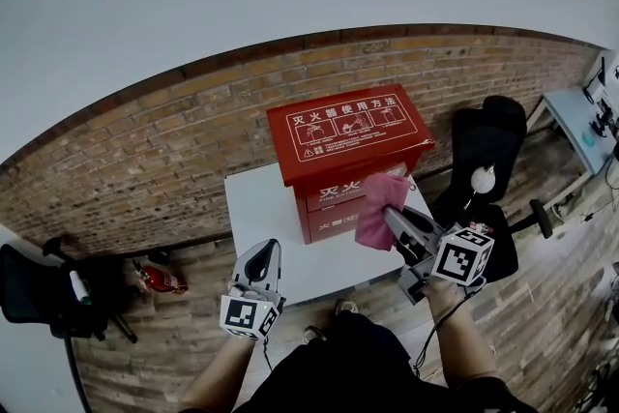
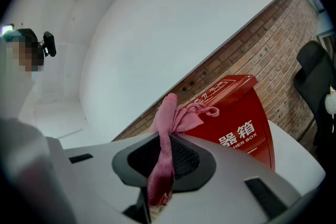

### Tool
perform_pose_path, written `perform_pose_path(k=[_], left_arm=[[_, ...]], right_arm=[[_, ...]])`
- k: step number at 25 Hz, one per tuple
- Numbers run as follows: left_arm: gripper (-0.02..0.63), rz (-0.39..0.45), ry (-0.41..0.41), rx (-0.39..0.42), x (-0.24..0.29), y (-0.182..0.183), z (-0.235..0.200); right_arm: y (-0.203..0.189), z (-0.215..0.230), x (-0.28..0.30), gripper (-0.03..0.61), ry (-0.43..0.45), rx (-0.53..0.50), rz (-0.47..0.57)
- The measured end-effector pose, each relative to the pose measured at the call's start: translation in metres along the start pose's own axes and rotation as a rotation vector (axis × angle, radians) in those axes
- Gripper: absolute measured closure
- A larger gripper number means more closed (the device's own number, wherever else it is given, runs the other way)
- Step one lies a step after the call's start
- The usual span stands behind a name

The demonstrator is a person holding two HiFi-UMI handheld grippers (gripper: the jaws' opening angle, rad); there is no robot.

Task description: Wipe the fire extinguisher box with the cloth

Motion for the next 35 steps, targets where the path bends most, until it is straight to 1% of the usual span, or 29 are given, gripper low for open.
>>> perform_pose_path(k=[6, 11, 16, 20, 23, 26, 29, 35], left_arm=[[0.586, -0.022, 0.057, 0.027, 0.03, 0.01, -0.015], [0.586, -0.021, 0.089, 0.05, 0.058, 0.016, -0.029], [0.586, -0.021, 0.13, 0.072, 0.082, 0.022, -0.041], [0.586, -0.022, 0.158, 0.099, 0.093, 0.023, -0.047], [0.586, -0.015, 0.188, 0.102, 0.098, 0.02, -0.049], [0.586, -0.018, 0.219, 0.103, 0.099, 0.019, -0.046], [0.586, -0.029, 0.23, 0.114, 0.099, 0.018, -0.044], [0.586, -0.025, 0.232, 0.104, 0.097, 0.017, -0.053]], right_arm=[[0.06, 0.028, 0.007, 0.514, -0.008, -0.031, 0.002], [0.111, 0.05, 0.02, 0.514, -0.008, -0.047, 0.005], [0.159, 0.071, 0.041, 0.514, 0.023, -0.07, -0.023], [0.193, 0.095, 0.056, 0.514, 0.002, -0.101, -0.052], [0.213, 0.12, 0.072, 0.514, -0.028, -0.132, -0.095], [0.228, 0.136, 0.092, 0.514, -0.032, -0.147, -0.15], [0.241, 0.15, 0.11, 0.514, -0.076, -0.171, -0.215], [0.257, 0.163, 0.15, 0.514, -0.12, -0.244, -0.354]])
Point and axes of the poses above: the fingertips, and each gripper's own axes: x forward along the fingers, z to its right, y out of its top, the point moved 10 cm from there along -x, backward along the fingers, and after that the axes turned 15 degrees about -y, right-handed, at the moved point
